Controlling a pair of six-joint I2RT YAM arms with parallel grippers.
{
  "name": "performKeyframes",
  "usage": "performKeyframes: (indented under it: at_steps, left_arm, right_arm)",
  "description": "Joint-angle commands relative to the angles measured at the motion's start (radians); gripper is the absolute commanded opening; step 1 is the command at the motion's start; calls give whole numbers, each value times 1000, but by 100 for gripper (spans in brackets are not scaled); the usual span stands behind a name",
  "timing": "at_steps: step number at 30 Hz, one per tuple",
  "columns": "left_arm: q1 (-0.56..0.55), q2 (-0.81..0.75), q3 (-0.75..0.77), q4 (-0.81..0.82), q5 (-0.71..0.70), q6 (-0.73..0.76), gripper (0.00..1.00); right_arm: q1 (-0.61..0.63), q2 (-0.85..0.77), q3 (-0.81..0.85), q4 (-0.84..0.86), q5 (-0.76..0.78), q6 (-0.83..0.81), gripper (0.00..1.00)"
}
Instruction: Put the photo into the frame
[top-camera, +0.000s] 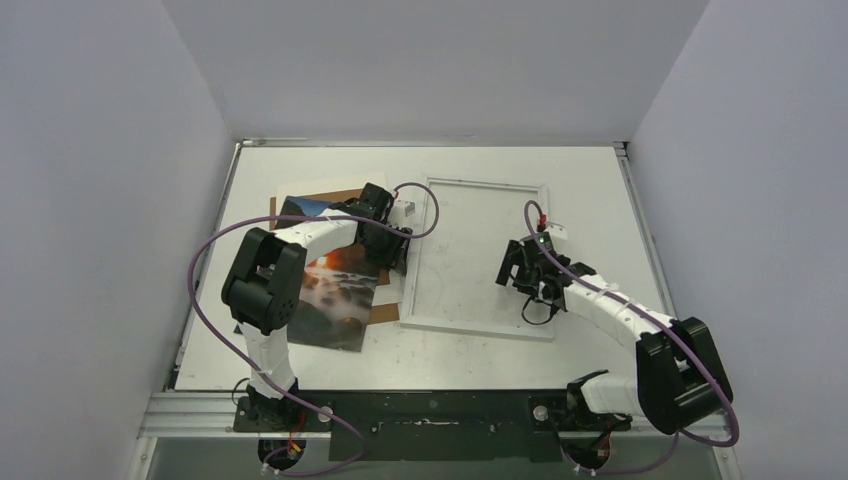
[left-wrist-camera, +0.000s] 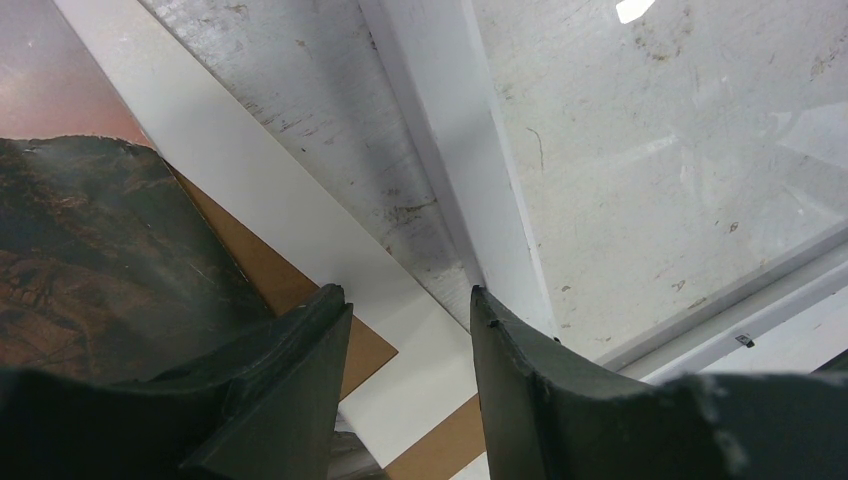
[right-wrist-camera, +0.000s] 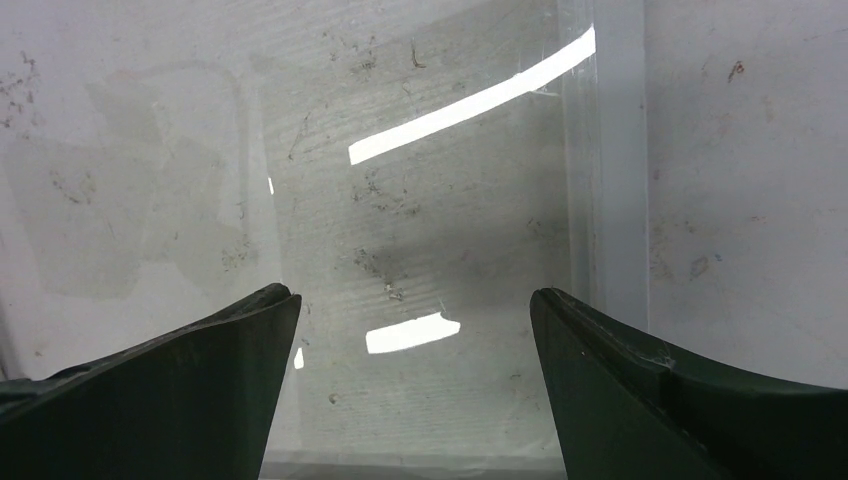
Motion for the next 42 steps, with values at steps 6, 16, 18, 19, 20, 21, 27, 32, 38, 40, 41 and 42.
performKeyframes:
  at_steps: [6, 16, 18, 19, 20, 21, 27, 32, 38, 40, 41, 42]
  left_arm:
    - [1, -1, 22, 29, 39, -10, 46]
    - [1, 1, 20, 30, 43, -10, 46]
    - [1, 1, 20, 30, 43, -10, 46]
    - [0, 1, 20, 30, 43, -10, 46]
    - [1, 0, 20, 31, 43, -10, 46]
    - [1, 0, 19, 31, 43, -11, 46]
    - [1, 3, 20, 33, 43, -13, 46]
    - [0, 7, 21, 37, 45, -17, 46]
    - [-3, 10, 13, 43, 45, -18, 46]
    - [-4, 10, 13, 43, 44, -17, 46]
    - [-3, 10, 14, 43, 43, -17, 46]
    - [-3, 10, 15, 42, 44, -17, 46]
  right_arm:
    - [-136, -101, 105, -107, -71, -70, 90]
    - [-157, -66, 13, -41, -123, -54, 90]
    - [-157, -54, 6, -37, -124, -53, 90]
    - [-157, -52, 3, -34, -123, -53, 90]
    - [-157, -50, -2, -30, -137, -50, 90]
    - [-157, -48, -7, -27, -150, -48, 90]
    - [-154, -49, -30, -9, -173, -34, 90]
    - [-138, -52, -42, 8, -189, -12, 90]
    - [-111, -40, -42, 17, -186, 2, 90]
    - [-105, -34, -46, 22, -186, 7, 89]
    - [-102, -30, -46, 25, -185, 10, 89]
    - [-100, -27, -47, 28, -185, 12, 89]
